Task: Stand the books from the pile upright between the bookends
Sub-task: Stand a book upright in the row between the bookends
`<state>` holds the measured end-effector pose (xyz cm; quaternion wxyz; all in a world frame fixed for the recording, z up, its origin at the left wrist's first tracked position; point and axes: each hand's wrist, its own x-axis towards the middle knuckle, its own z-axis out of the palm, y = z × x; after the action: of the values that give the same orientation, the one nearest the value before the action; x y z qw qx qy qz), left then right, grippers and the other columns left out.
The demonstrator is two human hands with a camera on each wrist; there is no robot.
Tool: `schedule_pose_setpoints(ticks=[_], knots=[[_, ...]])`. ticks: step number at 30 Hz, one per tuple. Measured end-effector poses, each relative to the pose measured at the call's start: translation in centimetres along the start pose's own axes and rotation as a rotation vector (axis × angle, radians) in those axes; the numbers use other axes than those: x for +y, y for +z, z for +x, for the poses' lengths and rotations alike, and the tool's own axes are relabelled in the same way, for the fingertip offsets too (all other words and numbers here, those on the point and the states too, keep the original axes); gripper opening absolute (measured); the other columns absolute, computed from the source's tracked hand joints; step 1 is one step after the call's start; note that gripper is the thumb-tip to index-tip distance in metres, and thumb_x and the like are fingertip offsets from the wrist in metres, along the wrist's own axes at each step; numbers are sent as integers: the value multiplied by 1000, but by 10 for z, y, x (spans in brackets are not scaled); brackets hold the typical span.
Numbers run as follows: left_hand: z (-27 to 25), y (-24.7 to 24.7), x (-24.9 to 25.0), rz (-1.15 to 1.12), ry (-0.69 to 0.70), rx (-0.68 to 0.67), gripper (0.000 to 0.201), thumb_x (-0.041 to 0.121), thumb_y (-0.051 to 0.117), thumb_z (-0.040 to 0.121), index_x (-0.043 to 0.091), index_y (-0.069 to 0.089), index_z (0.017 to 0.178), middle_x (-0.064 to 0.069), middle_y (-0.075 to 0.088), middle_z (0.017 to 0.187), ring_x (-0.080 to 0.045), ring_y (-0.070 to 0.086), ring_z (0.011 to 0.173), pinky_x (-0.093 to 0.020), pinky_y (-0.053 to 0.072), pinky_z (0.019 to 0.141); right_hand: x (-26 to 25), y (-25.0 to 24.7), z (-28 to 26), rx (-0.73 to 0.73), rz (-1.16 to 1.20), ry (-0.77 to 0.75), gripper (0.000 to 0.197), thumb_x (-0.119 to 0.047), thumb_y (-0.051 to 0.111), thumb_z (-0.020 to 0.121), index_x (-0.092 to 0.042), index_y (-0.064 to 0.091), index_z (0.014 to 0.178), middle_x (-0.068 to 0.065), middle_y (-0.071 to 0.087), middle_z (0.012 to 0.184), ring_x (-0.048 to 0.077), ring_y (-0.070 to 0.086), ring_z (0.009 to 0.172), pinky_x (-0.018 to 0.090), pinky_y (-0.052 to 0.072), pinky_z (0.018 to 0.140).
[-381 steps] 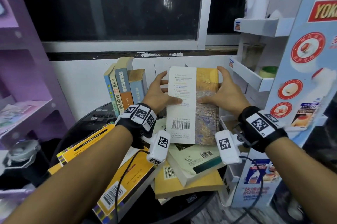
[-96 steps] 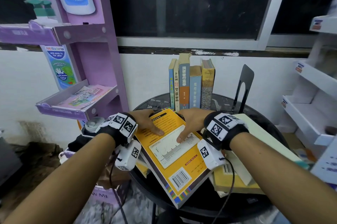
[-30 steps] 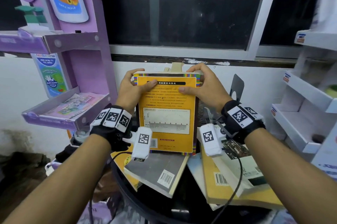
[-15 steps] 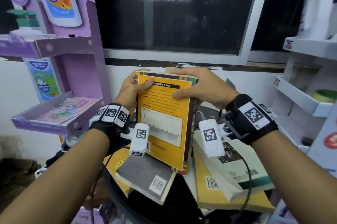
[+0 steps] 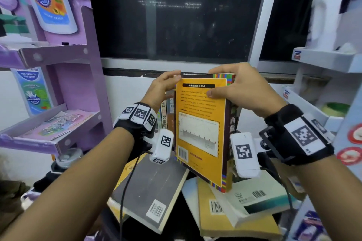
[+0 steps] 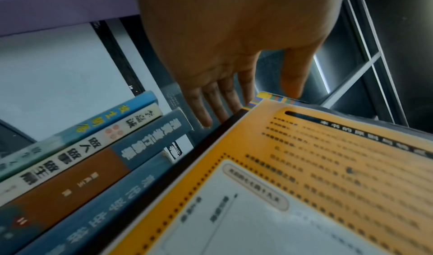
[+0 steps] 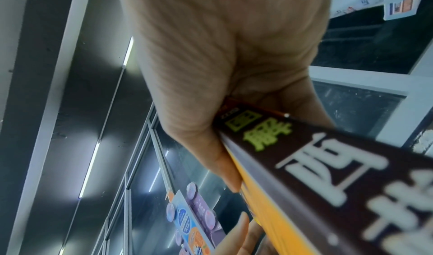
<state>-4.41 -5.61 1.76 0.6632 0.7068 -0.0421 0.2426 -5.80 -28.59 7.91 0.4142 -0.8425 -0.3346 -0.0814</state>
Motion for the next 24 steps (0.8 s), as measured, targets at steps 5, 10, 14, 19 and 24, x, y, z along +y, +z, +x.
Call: schedule_pose_setpoints(ticks=[5,10,14,19,24], knots=[[21,27,-7,180,67,73,31,21,57,93,16,60,124,1,64,121,-12,58,111,-17,43,80,13,-25,3,87,-48,71,48,-23,79,77,-19,62,122,2,72,99,18,71,84,40,59,79],[41,43,-21,371,78,96,30,24,61,90,21,62,120,3,63,122,-14,58,112,-32,48,96,22,-40,11,156,-128,112,45,-22,79,78,-19,62,119,4,70,98,20,70,84,38,58,77],[53,55,-31,530,75,69,36,29,60,91,21,59,126,2,58,131,-14,51,120,-32,41,101,32,-45,21,186,-173,133,47,-23,77,80,-18,59,123,5,67,105,22,67,93,39,57,79],[65,66,-46,772,94,-20,45,34,59,91,18,54,132,-4,51,140,-21,46,128,-31,34,102,49,-40,40,214,-180,149,51,-24,75,82,-18,55,128,4,64,109,19,65,94,35,56,80],[72,69,-63,918,112,-74,50,42,57,90,21,51,135,-5,45,144,-22,41,131,-36,32,108,64,-26,65,275,-198,154,52,-26,74,83,-19,54,131,7,61,116,20,63,99,35,55,81]])
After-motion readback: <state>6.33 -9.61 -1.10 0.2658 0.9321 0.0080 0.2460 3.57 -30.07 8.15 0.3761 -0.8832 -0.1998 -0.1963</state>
